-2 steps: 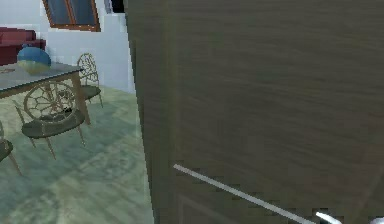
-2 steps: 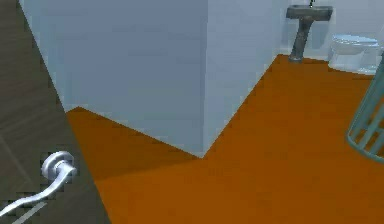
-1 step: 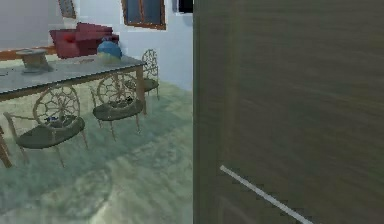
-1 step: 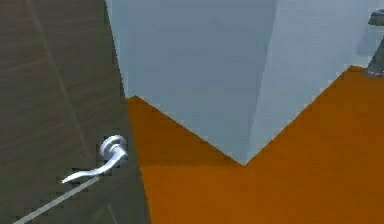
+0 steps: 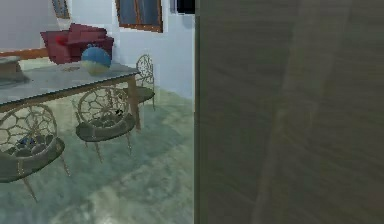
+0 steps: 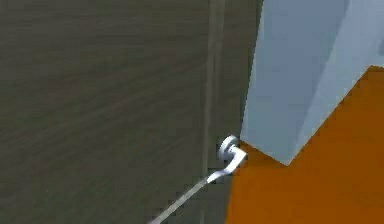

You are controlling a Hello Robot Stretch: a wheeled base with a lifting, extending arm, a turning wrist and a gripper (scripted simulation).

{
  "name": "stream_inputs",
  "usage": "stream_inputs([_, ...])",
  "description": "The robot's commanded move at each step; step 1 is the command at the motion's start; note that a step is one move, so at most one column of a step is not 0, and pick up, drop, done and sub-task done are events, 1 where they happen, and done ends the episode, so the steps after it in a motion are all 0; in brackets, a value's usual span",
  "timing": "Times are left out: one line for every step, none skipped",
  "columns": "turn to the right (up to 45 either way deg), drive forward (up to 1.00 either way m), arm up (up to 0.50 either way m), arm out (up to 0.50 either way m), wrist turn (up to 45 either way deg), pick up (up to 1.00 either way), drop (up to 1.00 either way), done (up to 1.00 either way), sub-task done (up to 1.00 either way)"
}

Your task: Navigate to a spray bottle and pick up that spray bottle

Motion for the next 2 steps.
stream_inputs([-45.0, 0.0, 0.0, 0.0, 0.0, 0.0, 0.0, 0.0, 0.0])
stream_inputs([-18.0, 0.0, 0.0, 0.0, 0.0, 0.0, 0.0, 0.0, 0.0])
